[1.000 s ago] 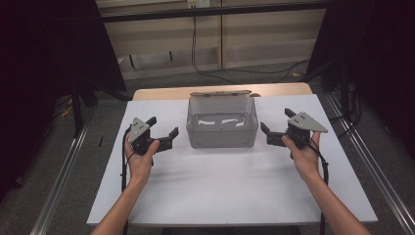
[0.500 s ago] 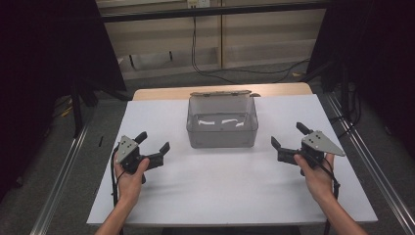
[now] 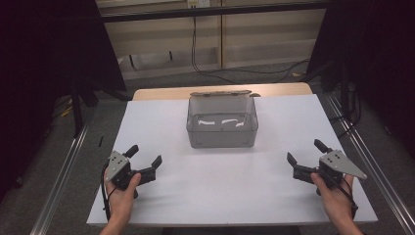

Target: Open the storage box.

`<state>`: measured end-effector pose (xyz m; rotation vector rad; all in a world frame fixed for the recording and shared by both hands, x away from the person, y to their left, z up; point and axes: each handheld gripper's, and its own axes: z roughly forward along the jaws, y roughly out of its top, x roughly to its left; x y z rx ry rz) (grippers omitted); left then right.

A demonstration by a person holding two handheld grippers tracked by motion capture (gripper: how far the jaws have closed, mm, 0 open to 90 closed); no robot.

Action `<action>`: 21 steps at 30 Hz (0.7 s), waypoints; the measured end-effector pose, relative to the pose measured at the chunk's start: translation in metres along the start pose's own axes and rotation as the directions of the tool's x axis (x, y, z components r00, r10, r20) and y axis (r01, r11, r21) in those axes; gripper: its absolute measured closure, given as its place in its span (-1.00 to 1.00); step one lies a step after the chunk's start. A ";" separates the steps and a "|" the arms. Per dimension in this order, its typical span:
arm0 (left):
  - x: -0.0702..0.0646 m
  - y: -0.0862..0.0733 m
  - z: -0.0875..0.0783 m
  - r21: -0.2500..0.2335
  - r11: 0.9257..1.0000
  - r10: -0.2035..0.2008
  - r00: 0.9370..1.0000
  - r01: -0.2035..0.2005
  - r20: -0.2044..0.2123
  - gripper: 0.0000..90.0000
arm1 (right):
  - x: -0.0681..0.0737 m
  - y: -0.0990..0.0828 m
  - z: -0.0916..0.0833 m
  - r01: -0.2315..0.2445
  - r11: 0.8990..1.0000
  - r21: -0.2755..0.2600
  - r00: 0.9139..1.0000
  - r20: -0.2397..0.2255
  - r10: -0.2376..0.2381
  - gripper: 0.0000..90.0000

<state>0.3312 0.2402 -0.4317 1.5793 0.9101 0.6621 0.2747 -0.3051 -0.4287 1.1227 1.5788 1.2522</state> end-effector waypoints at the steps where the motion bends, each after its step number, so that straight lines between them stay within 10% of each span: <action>1: 0.000 -0.002 -0.004 -0.007 1.000 -0.005 1.000 0.005 -0.010 -0.91 | -0.001 -0.001 -0.004 -0.003 1.000 -0.002 1.000 0.007 0.003 -0.94; 21: -0.007 -0.016 -0.031 0.008 0.999 -0.051 0.998 0.052 -0.030 -0.92 | -0.007 -0.016 -0.030 -0.032 0.999 0.017 0.999 0.009 0.032 -0.96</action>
